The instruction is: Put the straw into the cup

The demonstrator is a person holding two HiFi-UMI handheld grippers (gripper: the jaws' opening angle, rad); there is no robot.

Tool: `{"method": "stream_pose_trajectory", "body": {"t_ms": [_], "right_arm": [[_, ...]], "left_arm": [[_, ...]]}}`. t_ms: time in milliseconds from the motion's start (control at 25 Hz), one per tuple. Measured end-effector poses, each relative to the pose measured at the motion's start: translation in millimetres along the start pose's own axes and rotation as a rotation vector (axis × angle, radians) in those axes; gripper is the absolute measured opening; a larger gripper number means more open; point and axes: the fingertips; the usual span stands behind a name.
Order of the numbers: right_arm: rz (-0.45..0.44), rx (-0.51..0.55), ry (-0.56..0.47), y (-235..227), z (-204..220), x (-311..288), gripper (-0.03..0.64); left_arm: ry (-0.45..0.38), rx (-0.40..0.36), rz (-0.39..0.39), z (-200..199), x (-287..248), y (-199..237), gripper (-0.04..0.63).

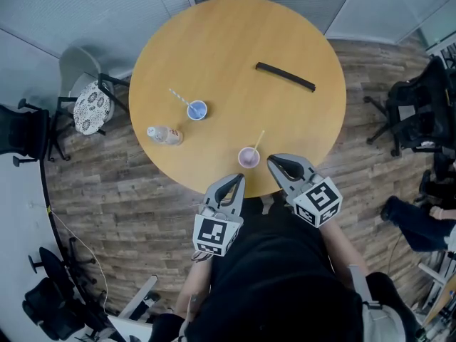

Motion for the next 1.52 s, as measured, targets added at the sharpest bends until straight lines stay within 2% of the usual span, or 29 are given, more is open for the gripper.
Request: {"method": "stream_pose_trajectory", "body": {"t_ms": [200, 360, 1040, 1520], "right_arm": [[-0.068, 0.000, -0.036, 2.4, -4.5, 14.3, 0.021], [-0.090, 0.012, -0.046, -6.9, -6.9, 30.5, 0.018], [-0.250, 0.056, -0.062, -76.8, -23.9, 131.6, 0.018], [-0.273, 0.096, -0.066, -110.2, -24.2, 159.9, 0.017]], "left_arm": [[-0.003, -0.002, -0.007, -4.1, -7.1, -8.9, 0.011], [-0.003, 0.004, -0.025, -8.8, -15.3, -20.5, 0.011], [-0.055, 0.064, -0.120, -48.7, -66.1, -112.9, 0.011], [-0.081, 0.078, -0.192, -65.6, -79.6, -134.5, 0.011]]}}
Point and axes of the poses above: the fingertips, and each gripper's own axes: x backward along the fingers, y to its left, z out of its underside, and after that the axes turned 5 degrees about -x, right-handed
